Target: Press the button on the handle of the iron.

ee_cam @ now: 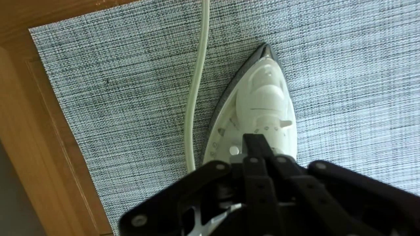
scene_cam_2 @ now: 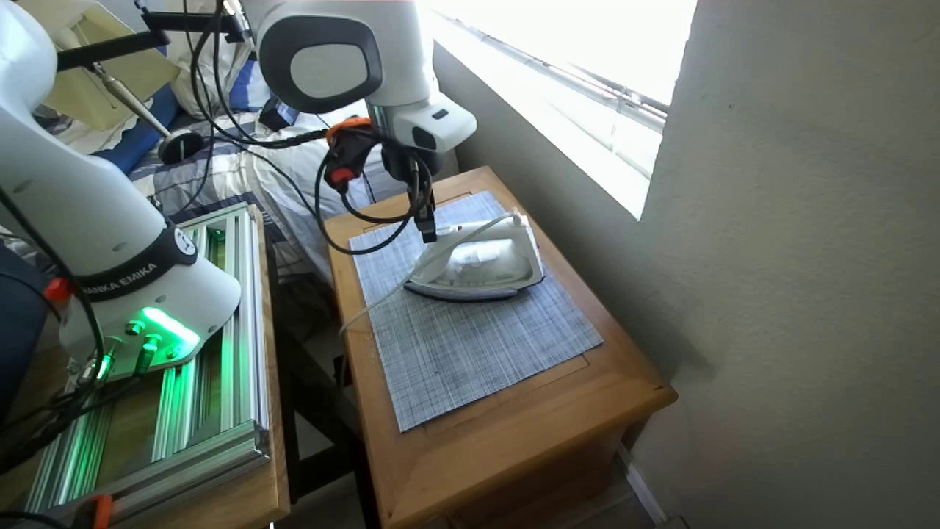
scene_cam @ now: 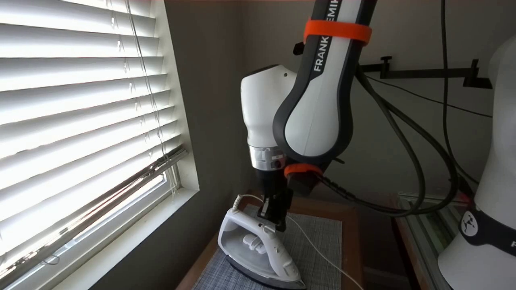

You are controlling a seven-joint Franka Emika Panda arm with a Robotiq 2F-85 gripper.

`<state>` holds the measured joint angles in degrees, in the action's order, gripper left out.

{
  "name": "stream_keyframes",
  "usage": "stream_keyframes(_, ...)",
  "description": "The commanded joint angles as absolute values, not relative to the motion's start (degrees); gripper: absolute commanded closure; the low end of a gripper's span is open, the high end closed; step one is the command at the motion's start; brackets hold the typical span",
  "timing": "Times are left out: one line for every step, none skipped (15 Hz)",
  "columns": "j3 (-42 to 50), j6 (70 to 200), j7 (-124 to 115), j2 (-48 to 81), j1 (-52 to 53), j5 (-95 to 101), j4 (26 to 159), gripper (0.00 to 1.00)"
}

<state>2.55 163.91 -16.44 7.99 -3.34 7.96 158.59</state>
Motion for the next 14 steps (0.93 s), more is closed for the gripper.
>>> stream_keyframes(4.01, 165.04, -16.02, 8.09, -1.56, 7.32, 158.54, 1.00)
stream_keyframes(4.30, 164.80, -16.37, 7.83, -1.30, 7.69, 158.53, 1.00)
stream_keyframes(4.49, 164.60, -16.45, 7.65, -1.06, 7.82, 158.52, 1.00)
stream_keyframes(4.64, 164.32, -16.58, 7.38, -0.80, 7.99, 158.51, 1.00)
stream_keyframes(5.03, 164.13, -17.01, 7.20, -0.45, 8.53, 158.50, 1.00)
stream_keyframes(5.30, 163.92, -17.20, 6.95, -0.15, 8.86, 158.47, 1.00)
stream_keyframes(5.67, 163.74, -17.54, 6.71, 0.15, 9.34, 158.43, 1.00)
stream_keyframes(6.16, 163.65, -17.96, 6.49, 0.48, 10.15, 158.37, 1.00)
stream_keyframes(6.62, 163.53, -18.27, 6.18, 0.70, 10.87, 158.30, 1.00)
stream_keyframes(7.02, 163.42, -18.52, 5.97, 0.91, 11.45, 158.15, 1.00)
stream_keyframes(7.37, 163.35, -18.78, 5.81, 1.08, 12.06, 157.98, 1.00)
stream_keyframes(6.84, 163.26, -17.81, 5.71, 0.83, 10.90, 157.86, 1.00)
stream_keyframes(6.39, 163.04, -17.05, 5.68, 0.64, 9.81, 157.81, 1.00)
stream_keyframes(5.97, 162.84, -16.47, 5.69, 0.45, 8.93, 157.80, 1.00)
